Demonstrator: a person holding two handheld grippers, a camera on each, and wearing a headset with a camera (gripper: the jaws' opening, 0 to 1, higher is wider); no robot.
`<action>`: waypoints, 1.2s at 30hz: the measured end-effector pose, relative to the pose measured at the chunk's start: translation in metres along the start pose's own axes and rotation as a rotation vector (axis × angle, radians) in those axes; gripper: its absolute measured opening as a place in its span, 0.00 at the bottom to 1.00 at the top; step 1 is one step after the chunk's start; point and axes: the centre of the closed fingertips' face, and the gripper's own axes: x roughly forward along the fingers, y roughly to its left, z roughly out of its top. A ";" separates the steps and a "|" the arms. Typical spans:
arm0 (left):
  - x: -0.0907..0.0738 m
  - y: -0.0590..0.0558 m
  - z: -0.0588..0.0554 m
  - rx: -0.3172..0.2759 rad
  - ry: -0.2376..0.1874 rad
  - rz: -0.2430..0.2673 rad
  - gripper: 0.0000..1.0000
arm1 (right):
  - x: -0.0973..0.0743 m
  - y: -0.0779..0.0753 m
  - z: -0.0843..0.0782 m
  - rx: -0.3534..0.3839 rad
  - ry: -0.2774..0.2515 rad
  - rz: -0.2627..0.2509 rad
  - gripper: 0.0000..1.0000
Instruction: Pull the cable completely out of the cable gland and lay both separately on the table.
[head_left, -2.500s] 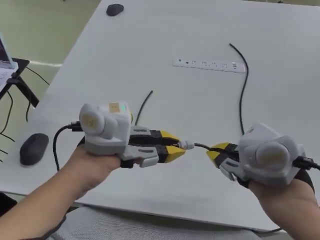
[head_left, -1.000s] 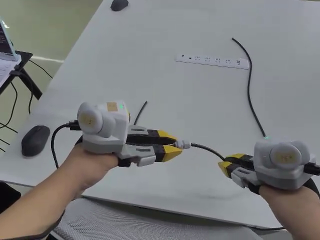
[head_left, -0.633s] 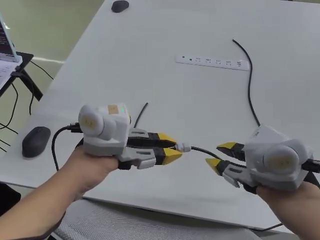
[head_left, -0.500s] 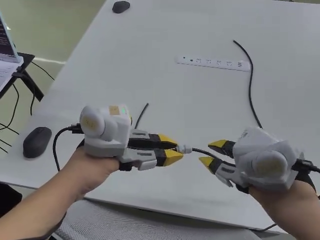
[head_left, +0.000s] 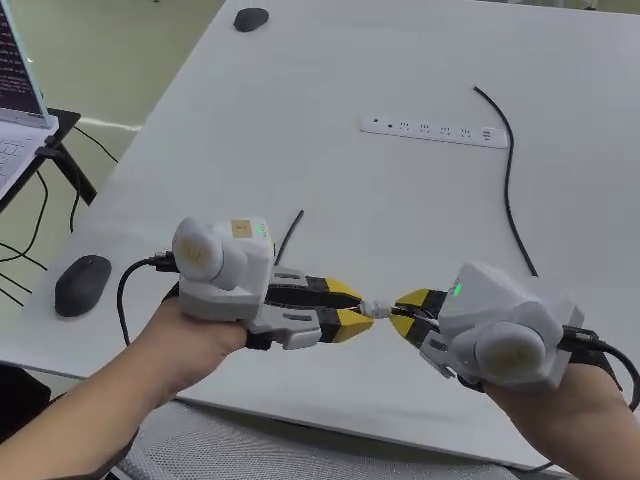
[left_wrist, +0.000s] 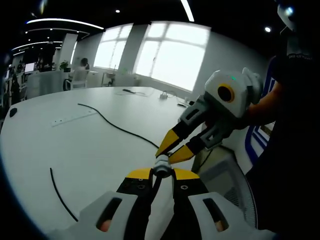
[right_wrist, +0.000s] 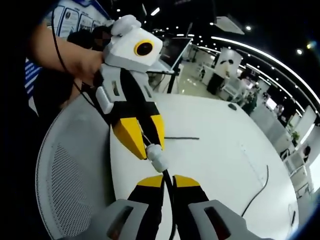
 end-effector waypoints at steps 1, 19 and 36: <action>0.000 0.000 0.000 0.001 -0.001 0.000 0.15 | 0.000 0.000 0.000 0.005 0.000 0.000 0.01; 0.008 0.000 0.003 0.004 -0.006 0.010 0.15 | -0.003 -0.006 -0.009 0.105 0.003 0.000 0.00; 0.005 0.003 0.004 -0.008 -0.022 0.016 0.15 | -0.004 -0.016 -0.030 0.223 0.033 -0.018 0.00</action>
